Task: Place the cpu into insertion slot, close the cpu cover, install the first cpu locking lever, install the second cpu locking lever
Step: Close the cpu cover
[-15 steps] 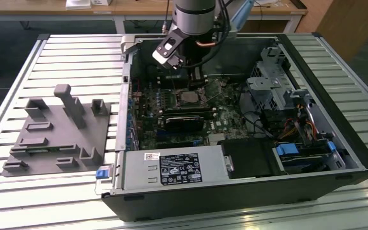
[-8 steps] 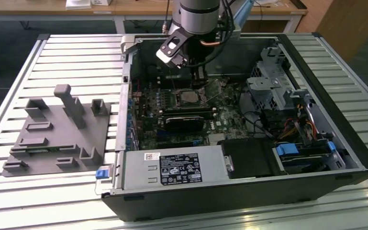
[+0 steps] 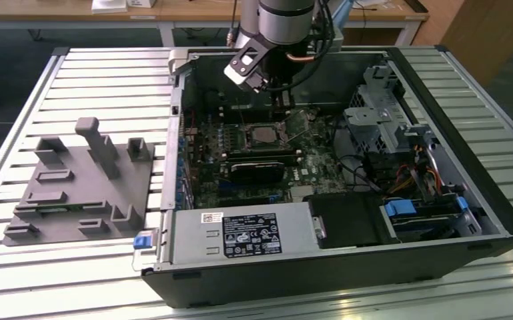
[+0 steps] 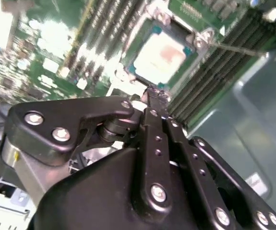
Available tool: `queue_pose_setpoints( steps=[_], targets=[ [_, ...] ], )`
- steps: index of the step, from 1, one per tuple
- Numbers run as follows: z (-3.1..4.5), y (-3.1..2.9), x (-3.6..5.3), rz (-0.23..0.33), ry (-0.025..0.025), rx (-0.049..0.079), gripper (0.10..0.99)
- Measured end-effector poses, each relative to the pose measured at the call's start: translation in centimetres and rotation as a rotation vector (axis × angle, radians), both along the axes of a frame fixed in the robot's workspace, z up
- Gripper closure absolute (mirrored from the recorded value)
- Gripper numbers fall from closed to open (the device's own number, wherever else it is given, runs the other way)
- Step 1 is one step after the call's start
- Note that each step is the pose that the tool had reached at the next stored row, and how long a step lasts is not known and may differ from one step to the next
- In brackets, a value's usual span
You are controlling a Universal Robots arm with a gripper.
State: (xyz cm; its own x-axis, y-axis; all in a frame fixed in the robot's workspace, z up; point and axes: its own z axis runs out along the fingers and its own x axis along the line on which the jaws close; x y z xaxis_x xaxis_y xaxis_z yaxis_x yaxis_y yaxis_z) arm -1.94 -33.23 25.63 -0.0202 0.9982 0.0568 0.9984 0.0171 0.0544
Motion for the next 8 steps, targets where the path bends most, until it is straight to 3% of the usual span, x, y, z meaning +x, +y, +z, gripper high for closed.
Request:
queue_pose_setpoints(
  steps=[8],
  targets=[
    [0.12, 0.0, 2.21, 0.0, 0.0067, 0.001, 0.98]
  ],
)
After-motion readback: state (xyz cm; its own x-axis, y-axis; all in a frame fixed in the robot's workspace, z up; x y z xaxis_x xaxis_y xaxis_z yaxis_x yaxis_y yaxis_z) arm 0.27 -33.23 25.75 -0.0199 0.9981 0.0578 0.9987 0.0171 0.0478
